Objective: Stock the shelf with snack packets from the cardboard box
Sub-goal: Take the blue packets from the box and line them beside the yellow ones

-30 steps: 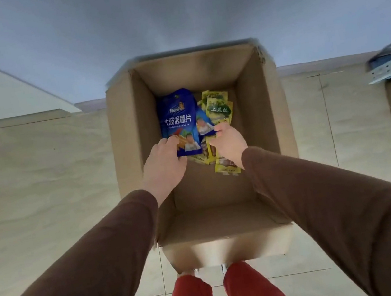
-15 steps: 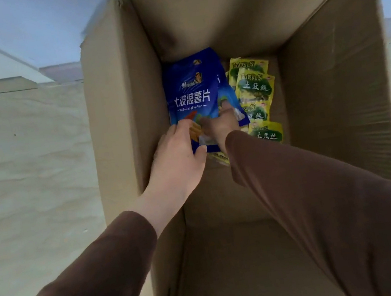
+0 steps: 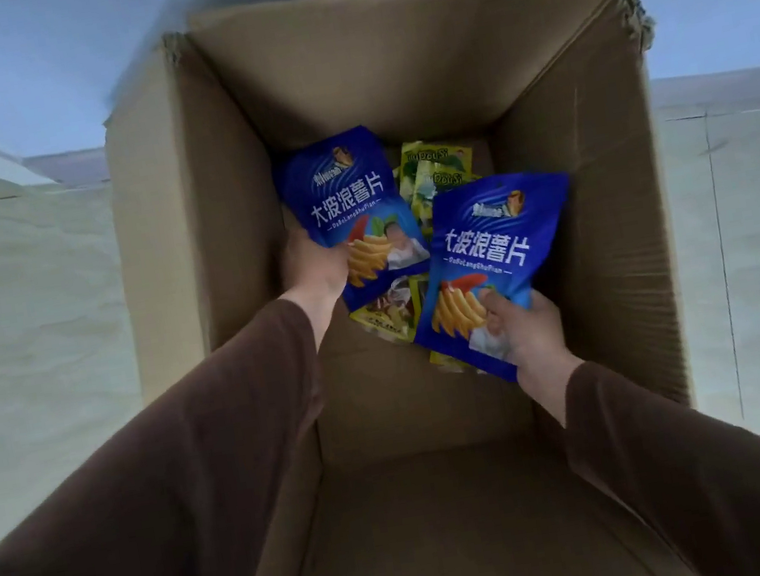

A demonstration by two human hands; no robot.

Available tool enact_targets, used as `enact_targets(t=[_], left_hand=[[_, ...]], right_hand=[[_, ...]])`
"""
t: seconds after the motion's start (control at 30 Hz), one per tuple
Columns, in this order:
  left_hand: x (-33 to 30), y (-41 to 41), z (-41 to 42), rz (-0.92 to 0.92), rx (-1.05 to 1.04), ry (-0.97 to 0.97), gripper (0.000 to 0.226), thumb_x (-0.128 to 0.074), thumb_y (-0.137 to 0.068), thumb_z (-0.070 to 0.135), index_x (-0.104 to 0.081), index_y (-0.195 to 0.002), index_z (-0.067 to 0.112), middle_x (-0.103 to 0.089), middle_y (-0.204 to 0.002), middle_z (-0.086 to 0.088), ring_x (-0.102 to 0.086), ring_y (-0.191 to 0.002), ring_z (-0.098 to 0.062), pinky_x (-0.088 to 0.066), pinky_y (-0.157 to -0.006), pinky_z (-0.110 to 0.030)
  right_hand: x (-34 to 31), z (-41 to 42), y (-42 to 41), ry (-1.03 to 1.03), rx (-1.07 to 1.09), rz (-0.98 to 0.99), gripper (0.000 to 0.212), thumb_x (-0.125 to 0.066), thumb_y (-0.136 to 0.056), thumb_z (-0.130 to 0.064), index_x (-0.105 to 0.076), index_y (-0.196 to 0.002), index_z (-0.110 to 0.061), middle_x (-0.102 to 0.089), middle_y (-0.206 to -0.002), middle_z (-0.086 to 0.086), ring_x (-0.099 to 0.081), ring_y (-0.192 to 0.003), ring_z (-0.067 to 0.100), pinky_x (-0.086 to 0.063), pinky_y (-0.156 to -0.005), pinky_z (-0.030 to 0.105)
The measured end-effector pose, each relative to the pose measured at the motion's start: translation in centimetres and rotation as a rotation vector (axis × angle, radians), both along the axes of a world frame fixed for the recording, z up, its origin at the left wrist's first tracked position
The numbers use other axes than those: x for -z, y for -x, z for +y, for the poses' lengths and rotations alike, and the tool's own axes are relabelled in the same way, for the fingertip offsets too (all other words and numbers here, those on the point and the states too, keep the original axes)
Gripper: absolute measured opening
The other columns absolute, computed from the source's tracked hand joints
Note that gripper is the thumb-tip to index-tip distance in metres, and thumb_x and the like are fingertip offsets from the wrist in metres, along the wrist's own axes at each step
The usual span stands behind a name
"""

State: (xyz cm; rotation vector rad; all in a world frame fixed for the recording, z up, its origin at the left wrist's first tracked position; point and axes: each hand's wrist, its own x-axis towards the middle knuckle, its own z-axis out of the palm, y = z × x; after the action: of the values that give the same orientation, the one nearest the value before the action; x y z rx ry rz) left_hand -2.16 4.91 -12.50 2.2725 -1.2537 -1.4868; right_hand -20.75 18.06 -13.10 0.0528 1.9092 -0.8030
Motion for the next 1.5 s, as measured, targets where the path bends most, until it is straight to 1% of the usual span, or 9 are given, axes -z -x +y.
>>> enact_targets(t=[0.17,0.23,0.3,0.4,0.53,0.8,1.07,1.37,1.5], left_hand=[[8.1,1.6,-2.1,-0.016,-0.110,-0.085,0.065,-0.075,-0.081,0.057,-0.061,-0.129,0.015,-0.067,-0.125,-0.007,-0.064,-0.110,-0.028,-0.051,-0.086,-0.034],[12.0,1.6,-2.5,-0.100,-0.190,-0.146,0.119,-0.072,-0.044,0.089,-0.053,-0.138,0.019,-0.061,-0.134,-0.005,-0.061,-0.115,-0.028,-0.052,-0.092,-0.039],[12.6,2.2,-2.5,-0.206,-0.231,-0.166,0.133,-0.076,-0.044,0.084,-0.035,-0.150,0.015,-0.043,-0.149,-0.009,-0.048,-0.131,-0.032,-0.045,-0.104,-0.047],[11.4,4.2,-2.4,-0.220,-0.231,-0.176,0.125,-0.088,-0.060,0.061,-0.021,-0.153,0.010,-0.029,-0.155,-0.010,-0.039,-0.139,-0.034,-0.040,-0.106,-0.048],[12.1,5.7,-2.4,0.052,-0.329,-0.192,0.100,-0.095,-0.063,0.034,-0.037,-0.141,0.010,-0.055,-0.130,-0.005,-0.058,-0.113,-0.023,-0.048,-0.090,-0.035],[11.5,5.4,-1.0,0.333,-0.378,-0.184,0.030,-0.086,-0.073,0.008,-0.071,-0.099,0.011,-0.076,-0.102,-0.011,-0.074,-0.090,-0.030,-0.060,-0.086,-0.047],[-4.1,0.9,2.9,0.388,-0.293,0.029,0.039,-0.078,-0.083,0.004,-0.064,-0.118,0.014,-0.074,-0.111,-0.004,-0.071,-0.100,-0.022,-0.058,-0.091,-0.042],[-35.3,4.1,7.5,0.581,-0.164,0.153,0.030,-0.069,-0.092,0.005,-0.062,-0.120,0.012,-0.073,-0.114,-0.007,-0.070,-0.102,-0.026,-0.058,-0.089,-0.041],[-49.0,8.0,11.6,0.673,0.029,0.212,0.024,-0.069,-0.093,0.007,-0.064,-0.115,0.014,-0.074,-0.101,0.000,-0.072,-0.086,-0.016,-0.058,-0.077,-0.033]], right_hand=[[1.2,0.8,0.6,0.035,0.039,-0.030,0.016,-0.074,-0.092,-0.025,-0.060,-0.092,-0.033,-0.070,-0.095,-0.006,-0.070,-0.087,0.014,-0.058,-0.076,0.034],[2.1,1.0,0.3,0.041,0.038,-0.033,0.015,-0.074,-0.092,-0.025,-0.061,-0.093,-0.032,-0.072,-0.097,-0.004,-0.072,-0.088,0.016,-0.059,-0.080,0.037],[2.9,1.2,0.2,0.059,0.044,-0.042,0.014,-0.075,-0.091,-0.024,-0.064,-0.097,-0.029,-0.074,-0.101,0.000,-0.073,-0.091,0.019,-0.061,-0.083,0.041],[3.7,1.6,0.2,0.059,0.055,-0.049,0.016,-0.076,-0.090,-0.024,-0.065,-0.101,-0.027,-0.075,-0.105,0.002,-0.074,-0.096,0.022,-0.060,-0.087,0.043],[4.3,2.1,0.7,0.051,0.069,-0.051,0.014,-0.075,-0.091,-0.023,-0.063,-0.095,-0.028,-0.074,-0.098,-0.001,-0.073,-0.091,0.019,-0.061,-0.084,0.041],[3.8,2.6,0.4,0.007,0.068,-0.074,0.020,-0.078,-0.088,-0.023,-0.066,-0.104,-0.021,-0.075,-0.108,0.005,-0.074,-0.098,0.024,-0.060,-0.088,0.045],[-9.4,3.9,-1.2,0.096,0.040,-0.091,0.016,-0.077,-0.089,-0.018,-0.067,-0.101,-0.023,-0.075,-0.103,0.002,-0.073,-0.092,0.018,-0.060,-0.081,0.037],[-39.5,8.4,4.4,0.381,-0.074,0.114,0.026,-0.074,-0.091,-0.011,-0.065,-0.114,-0.015,-0.074,-0.105,0.011,-0.069,-0.090,0.029,-0.055,-0.078,0.040],[-52.7,14.3,7.9,0.480,0.027,0.258,0.025,-0.073,-0.090,-0.006,-0.064,-0.113,-0.013,-0.070,-0.094,0.007,-0.064,-0.074,0.015,-0.051,-0.066,0.028]])
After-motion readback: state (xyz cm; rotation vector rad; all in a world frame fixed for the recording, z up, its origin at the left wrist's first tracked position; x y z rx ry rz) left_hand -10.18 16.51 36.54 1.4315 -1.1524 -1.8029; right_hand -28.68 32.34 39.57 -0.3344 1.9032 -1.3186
